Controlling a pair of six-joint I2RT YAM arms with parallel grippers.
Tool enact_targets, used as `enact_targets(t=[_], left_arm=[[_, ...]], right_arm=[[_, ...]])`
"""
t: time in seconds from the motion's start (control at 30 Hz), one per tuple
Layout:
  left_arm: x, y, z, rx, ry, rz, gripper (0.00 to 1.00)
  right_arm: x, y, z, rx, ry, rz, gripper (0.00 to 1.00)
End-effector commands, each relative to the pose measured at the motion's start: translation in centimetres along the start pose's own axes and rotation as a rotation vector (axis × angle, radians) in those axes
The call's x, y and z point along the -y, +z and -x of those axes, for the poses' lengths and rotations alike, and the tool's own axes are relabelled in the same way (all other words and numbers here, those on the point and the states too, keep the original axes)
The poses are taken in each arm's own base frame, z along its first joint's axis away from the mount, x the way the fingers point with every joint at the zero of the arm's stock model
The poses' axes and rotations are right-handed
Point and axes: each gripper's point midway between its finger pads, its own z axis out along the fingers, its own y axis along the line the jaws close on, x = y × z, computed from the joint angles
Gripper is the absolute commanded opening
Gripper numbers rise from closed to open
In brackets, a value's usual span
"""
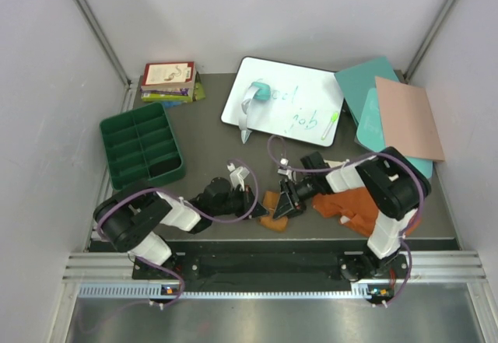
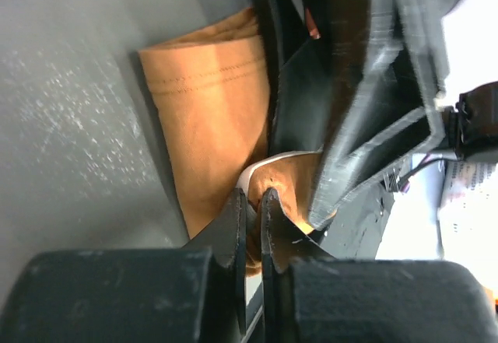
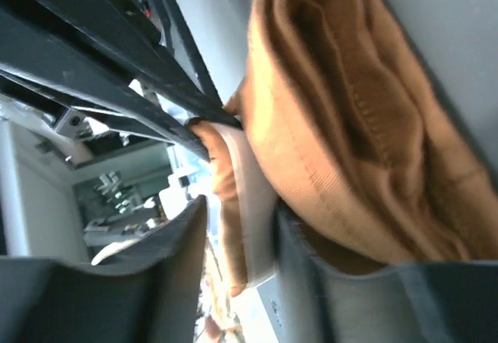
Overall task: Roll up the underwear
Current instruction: Roll the underwear to the corner of the board.
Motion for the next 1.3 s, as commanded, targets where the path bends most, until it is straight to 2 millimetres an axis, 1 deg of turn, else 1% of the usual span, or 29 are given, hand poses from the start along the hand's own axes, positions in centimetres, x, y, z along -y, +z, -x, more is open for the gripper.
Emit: enact_targets(t=[0.0, 0.03, 0.1, 0.17, 0.2, 0.27, 0.3, 0.33, 0.37, 0.4, 0.47, 0.5, 0.53, 0.57, 0.6, 0.73, 0.77, 0.8, 0.9, 0.97, 1.07, 1.17, 1.2, 1.27], left_arm=[[-4.3, -0.3, -3.4, -0.134, -0.08, 0.212, 0.0], [-4.4, -0.2, -3.4, -0.137, -0.087, 0.223, 0.0], [-4.7, 0.0, -3.4, -0.145, -0.114, 0.246, 0.0], [-5.1, -0.2, -3.5, -0.15, -0.147, 0.263, 0.0], [-5.2, -0.3, -3.5, -0.147, -0.158, 0.265, 0.0], [-5.2, -0.4, -3.6, -0.143, -0.182, 0.267, 0.0], [-5.2, -0.5, -3.6, -0.138, -0.188, 0.264, 0.0], [-5.3, -0.6, -3.6, -0.134, -0.195, 0.266, 0.0], [-5.2, -0.6, -3.5, -0.126, -0.207, 0.261, 0.0], [-5.2, -0.7, -3.5, -0.122, -0.212, 0.262, 0.0], [-5.3, -0.8, -3.6, -0.117, -0.226, 0.264, 0.0], [-5.2, -0.8, -3.6, -0.116, -0.227, 0.261, 0.0], [-5.2, -0.8, -3.7, -0.115, -0.229, 0.261, 0.0], [-5.2, -0.9, -3.7, -0.114, -0.233, 0.262, 0.0], [-5.2, -0.9, -3.6, -0.112, -0.233, 0.262, 0.0], [-5.2, -0.8, -3.7, -0.116, -0.238, 0.256, 0.0], [-5.2, -0.8, -3.8, -0.119, -0.244, 0.257, 0.0], [-5.1, -0.8, -3.7, -0.116, -0.245, 0.252, 0.0], [-5.1, -0.8, -3.7, -0.115, -0.249, 0.251, 0.0], [-5.1, -0.9, -3.6, -0.112, -0.25, 0.248, 0.0], [-4.9, -1.0, -3.6, -0.107, -0.248, 0.241, 0.0], [-4.7, -0.9, -3.3, -0.099, -0.244, 0.23, 0.0], [-4.6, -0.9, -3.3, -0.1, -0.244, 0.227, 0.0], [-4.3, -0.8, -3.1, -0.094, -0.241, 0.214, 0.0]], right_arm=[[-0.4, -2.0, 2.4, 0.125, -0.137, -0.092, 0.46], [-0.6, -2.3, 2.2, 0.127, -0.142, -0.106, 0.51], [-0.9, -3.1, 1.7, 0.139, -0.159, -0.146, 0.55], [-0.9, -3.7, 1.7, 0.167, -0.166, -0.178, 0.58], [-1.1, -4.1, 1.3, 0.181, -0.166, -0.185, 0.6], [-0.9, -4.4, 1.1, 0.211, -0.169, -0.215, 0.7], [-0.4, -4.4, 0.5, 0.216, -0.139, -0.226, 0.74], [-0.7, -4.8, 0.9, 0.253, -0.166, -0.233, 0.78], [-0.5, -4.8, 0.8, 0.269, -0.157, -0.24, 0.8], [-0.1, -4.8, 0.2, 0.281, -0.125, -0.243, 0.8], [-0.6, -5.1, 0.4, 0.334, -0.148, -0.232, 0.81], [-0.3, -5.0, -0.1, 0.341, -0.132, -0.224, 0.82], [-0.5, -4.9, -0.2, 0.346, -0.135, -0.212, 0.82], [-0.8, -5.0, 0.0, 0.366, -0.157, -0.2, 0.83], [-0.3, -4.8, -0.5, 0.365, -0.142, -0.199, 0.83], [0.5, -4.3, -0.6, 0.363, -0.146, -0.2, 0.83], [0.9, -3.9, -0.8, 0.352, -0.14, -0.209, 0.83], [0.8, -3.4, -1.0, 0.339, -0.156, -0.211, 0.84], [1.6, -2.9, -0.8, 0.338, -0.153, -0.253, 0.83], [2.2, -2.9, -0.6, 0.349, -0.149, -0.288, 0.82], [3.2, -3.1, -0.5, 0.361, -0.143, -0.342, 0.78], [3.8, -3.0, -0.6, 0.351, -0.139, -0.374, 0.65], [4.0, -2.9, -0.6, 0.352, -0.139, -0.383, 0.55], [4.3, -2.7, -0.6, 0.346, -0.131, -0.387, 0.47]])
